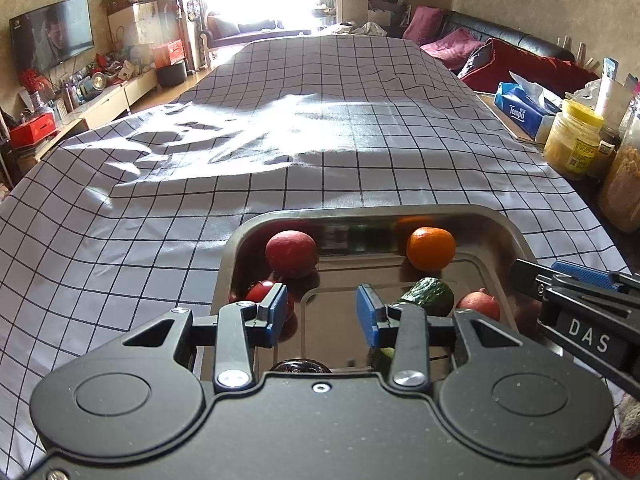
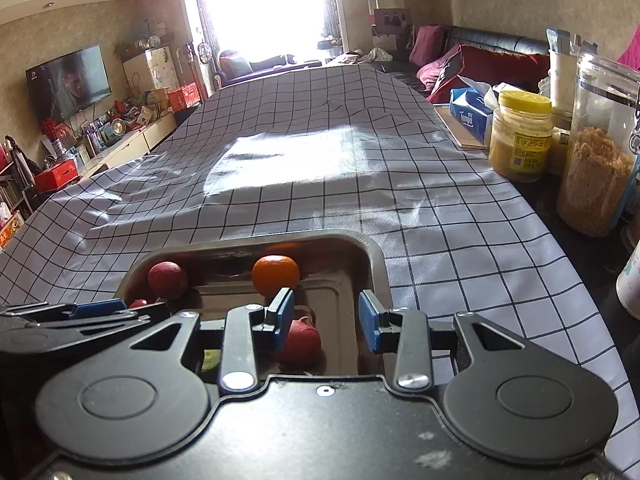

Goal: Organize fruits
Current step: 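Withdraw both tools from the tray toward the red tomato and orange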

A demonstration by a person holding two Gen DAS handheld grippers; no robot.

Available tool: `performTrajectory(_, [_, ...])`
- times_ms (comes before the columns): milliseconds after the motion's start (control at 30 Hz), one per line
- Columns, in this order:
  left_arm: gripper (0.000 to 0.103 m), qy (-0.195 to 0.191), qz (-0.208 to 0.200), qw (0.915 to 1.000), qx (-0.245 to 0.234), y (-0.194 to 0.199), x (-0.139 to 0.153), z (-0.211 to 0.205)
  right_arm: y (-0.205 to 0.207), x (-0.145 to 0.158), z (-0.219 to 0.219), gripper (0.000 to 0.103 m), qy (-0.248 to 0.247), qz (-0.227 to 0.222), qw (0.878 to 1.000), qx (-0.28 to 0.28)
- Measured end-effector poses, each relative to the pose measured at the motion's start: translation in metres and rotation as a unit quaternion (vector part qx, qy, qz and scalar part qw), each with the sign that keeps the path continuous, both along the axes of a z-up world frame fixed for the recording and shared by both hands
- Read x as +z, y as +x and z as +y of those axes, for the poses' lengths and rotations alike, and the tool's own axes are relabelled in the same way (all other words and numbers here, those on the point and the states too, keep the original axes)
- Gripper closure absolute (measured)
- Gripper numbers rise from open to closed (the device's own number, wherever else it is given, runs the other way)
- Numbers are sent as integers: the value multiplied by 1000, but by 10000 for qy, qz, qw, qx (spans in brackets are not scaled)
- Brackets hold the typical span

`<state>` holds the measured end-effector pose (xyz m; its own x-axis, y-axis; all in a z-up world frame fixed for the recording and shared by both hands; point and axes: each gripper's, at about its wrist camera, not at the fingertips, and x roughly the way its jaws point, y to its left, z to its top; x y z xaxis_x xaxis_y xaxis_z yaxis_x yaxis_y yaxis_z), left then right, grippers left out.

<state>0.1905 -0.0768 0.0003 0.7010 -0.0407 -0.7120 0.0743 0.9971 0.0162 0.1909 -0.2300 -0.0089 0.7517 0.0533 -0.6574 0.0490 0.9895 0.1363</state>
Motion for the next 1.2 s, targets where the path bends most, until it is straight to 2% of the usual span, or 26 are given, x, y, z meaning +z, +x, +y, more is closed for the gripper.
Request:
performTrajectory(100, [55, -31, -58, 10000, -5, -1, 5, 0, 1, 1, 1, 64, -11, -44, 10000, -7])
performTrajectory(267, [55, -87, -144, 9998, -130, -20, 21, 3, -3, 13, -5, 64, 67, 174, 9997, -144])
performTrajectory(400, [54, -233, -150, 9983, -506, -48, 30, 9, -36, 28, -15, 64, -160, 144, 9993, -317])
performTrajectory(533, [54, -408, 87, 9957, -827, -67, 31, 13, -77, 34, -28, 64, -240, 131, 9982, -538])
performTrajectory(800, [54, -430, 172, 9929, -1091, -97, 27, 11, -140, 24, -41, 64, -51, 127, 9971, -744])
performTrajectory(1200, [54, -521, 454, 9908, -1162, -119, 5, 29, -156, -8, -31, 64, 457, 294, 9965, -633])
